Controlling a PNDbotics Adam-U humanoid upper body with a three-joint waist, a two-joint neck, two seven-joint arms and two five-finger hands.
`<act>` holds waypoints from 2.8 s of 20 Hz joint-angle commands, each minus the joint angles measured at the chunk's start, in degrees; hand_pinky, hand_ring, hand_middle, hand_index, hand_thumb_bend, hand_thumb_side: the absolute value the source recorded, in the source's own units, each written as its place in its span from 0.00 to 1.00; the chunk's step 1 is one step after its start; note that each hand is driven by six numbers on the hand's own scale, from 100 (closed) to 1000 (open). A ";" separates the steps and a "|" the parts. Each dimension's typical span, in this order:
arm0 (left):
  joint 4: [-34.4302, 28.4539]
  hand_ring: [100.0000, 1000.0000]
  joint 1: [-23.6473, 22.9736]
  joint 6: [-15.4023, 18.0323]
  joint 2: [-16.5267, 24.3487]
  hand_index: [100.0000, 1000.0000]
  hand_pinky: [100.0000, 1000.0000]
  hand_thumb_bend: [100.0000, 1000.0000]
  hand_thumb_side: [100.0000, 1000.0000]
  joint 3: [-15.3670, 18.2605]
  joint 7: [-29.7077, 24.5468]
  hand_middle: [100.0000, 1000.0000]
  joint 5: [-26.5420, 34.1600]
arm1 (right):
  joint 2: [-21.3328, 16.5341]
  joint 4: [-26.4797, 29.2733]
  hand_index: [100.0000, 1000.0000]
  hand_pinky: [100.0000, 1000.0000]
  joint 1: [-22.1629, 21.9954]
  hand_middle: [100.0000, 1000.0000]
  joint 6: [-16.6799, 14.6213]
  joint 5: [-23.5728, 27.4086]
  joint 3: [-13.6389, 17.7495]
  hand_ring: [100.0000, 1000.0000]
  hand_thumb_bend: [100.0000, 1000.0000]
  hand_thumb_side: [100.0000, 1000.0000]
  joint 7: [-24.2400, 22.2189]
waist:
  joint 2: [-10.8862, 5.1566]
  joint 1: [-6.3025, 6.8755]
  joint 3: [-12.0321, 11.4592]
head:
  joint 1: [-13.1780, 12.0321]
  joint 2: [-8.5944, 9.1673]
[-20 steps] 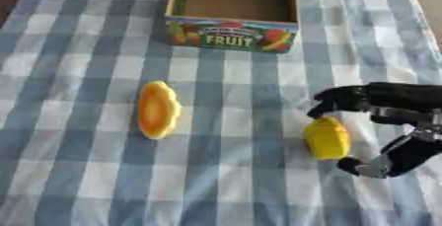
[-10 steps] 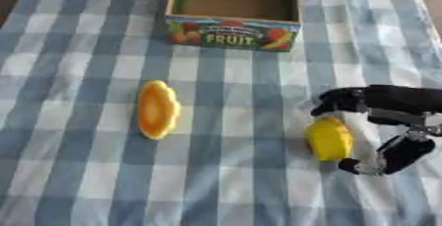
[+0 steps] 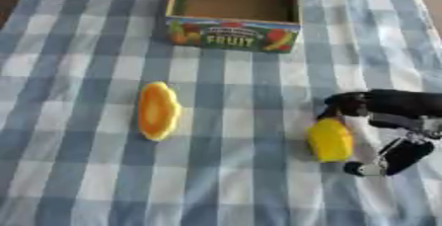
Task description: Pick up objects on the table and place them in the box.
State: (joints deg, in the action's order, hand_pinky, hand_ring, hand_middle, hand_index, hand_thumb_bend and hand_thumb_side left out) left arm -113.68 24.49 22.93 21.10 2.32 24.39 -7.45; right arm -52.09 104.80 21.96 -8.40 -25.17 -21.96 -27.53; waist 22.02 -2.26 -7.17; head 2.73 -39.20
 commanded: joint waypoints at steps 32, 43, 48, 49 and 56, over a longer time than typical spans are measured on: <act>-0.92 0.86 1.81 0.14 0.71 0.83 0.75 0.11 0.28 -0.37 -1.07 0.78 0.97 | 8.87 -24.59 0.48 0.73 39.29 0.40 1.58 5.90 5.85 0.75 0.00 0.00 12.46 | -1.23 -0.82 -1.59 | 2.54 1.82; -0.92 0.86 6.45 1.23 -0.17 0.83 0.75 0.10 0.28 -1.78 -2.70 0.79 2.35 | 20.49 -53.93 0.52 0.77 49.54 0.43 -6.99 -14.33 13.18 0.78 0.00 0.00 20.51 | 2.40 -2.63 -6.61 | 6.69 5.63; -0.92 0.86 6.75 1.22 -0.29 0.83 0.75 0.10 0.28 -1.99 -3.20 0.79 2.85 | 21.95 -56.81 0.56 0.79 49.52 0.46 -9.62 -18.92 13.12 0.81 0.00 0.00 20.91 | 2.70 -2.77 -6.93 | 7.03 5.62; -0.92 0.86 6.77 1.23 -0.27 0.83 0.75 0.10 0.28 -2.01 -3.26 0.79 2.89 | 22.13 -57.09 0.58 0.79 49.46 0.48 -10.09 -19.55 13.01 0.82 0.00 0.00 20.68 | 2.67 -2.77 -6.94 | 7.05 5.55; -0.92 0.86 6.62 1.09 -0.24 0.83 0.75 0.09 0.29 -2.33 -3.71 0.79 3.20 | 22.81 -56.85 0.95 0.92 49.99 0.84 -11.08 -23.93 13.29 1.00 0.15 0.32 19.40 | 2.46 -2.72 -6.85 | 7.21 5.20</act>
State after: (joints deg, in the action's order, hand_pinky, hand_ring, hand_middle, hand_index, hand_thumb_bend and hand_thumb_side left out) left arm -113.68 30.37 23.99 20.12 0.01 20.99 -4.49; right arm -28.43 46.94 70.31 -19.16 -48.07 -9.22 -8.02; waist 26.05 -5.38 -14.07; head 9.76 -34.22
